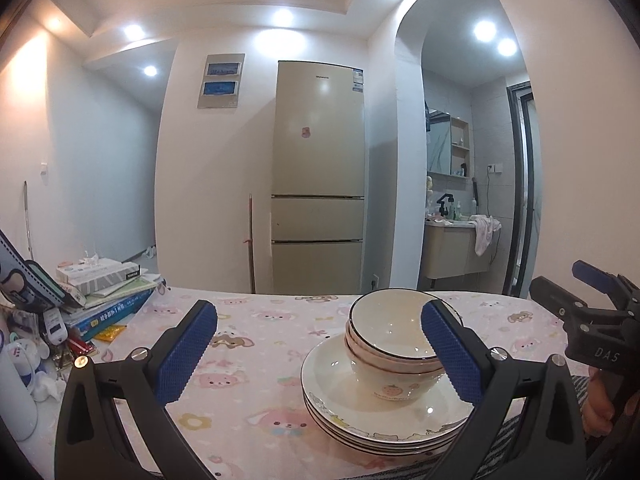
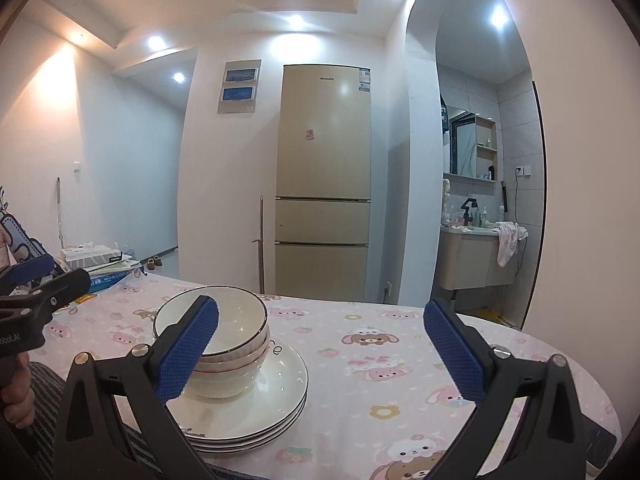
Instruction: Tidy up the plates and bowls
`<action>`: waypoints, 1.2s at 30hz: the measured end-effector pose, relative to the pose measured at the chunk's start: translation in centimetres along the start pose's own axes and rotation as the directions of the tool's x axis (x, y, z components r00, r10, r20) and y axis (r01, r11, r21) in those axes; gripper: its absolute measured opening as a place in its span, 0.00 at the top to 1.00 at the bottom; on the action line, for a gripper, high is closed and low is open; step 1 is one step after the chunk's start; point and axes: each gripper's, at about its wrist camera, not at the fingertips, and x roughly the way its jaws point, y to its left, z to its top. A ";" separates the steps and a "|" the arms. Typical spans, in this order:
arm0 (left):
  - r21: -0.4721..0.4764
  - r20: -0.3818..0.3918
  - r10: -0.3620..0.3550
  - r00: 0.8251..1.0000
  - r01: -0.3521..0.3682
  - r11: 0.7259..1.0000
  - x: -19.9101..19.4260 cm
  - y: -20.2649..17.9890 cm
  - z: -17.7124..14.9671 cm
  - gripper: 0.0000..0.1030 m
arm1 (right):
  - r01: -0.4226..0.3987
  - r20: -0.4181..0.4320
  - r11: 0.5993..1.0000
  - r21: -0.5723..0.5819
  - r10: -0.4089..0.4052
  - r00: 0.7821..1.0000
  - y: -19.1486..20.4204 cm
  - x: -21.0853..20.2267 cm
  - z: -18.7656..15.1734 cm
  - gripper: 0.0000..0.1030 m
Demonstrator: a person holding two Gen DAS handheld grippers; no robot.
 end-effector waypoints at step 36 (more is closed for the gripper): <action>0.051 0.020 0.035 0.999 -0.036 0.998 -0.6 -0.8 0.0 0.00 | 0.014 0.058 0.999 -0.046 -0.011 0.998 1.1 -1.2 0.0 0.00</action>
